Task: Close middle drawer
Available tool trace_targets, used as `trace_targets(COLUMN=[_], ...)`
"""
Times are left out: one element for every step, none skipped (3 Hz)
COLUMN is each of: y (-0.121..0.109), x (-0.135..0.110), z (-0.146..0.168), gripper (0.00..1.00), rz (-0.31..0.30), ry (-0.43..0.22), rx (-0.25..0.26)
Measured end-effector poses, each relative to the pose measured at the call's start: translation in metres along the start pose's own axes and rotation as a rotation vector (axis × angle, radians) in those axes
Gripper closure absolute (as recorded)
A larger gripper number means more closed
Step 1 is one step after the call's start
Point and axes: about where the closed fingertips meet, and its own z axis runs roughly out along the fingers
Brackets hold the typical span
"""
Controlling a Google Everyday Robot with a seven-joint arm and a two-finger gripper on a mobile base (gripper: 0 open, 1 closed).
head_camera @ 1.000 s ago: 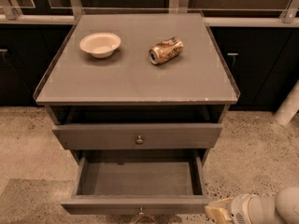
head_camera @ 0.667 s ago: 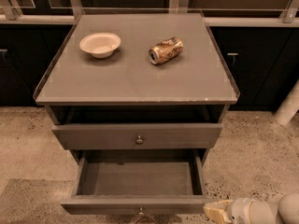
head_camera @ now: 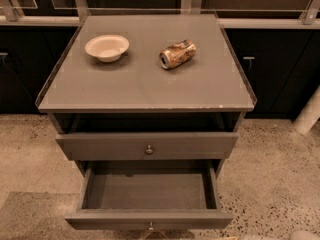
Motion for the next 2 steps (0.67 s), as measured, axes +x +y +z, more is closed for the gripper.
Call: trace_targets(y=[-0.020,-0.038], x=[0.019,-0.004], z=[0.041,0.064], gripper=[1.00,1.00], rz=[0.073,0.049], ry=[-0.008,-0.050], rx=[-0.099,-0.133])
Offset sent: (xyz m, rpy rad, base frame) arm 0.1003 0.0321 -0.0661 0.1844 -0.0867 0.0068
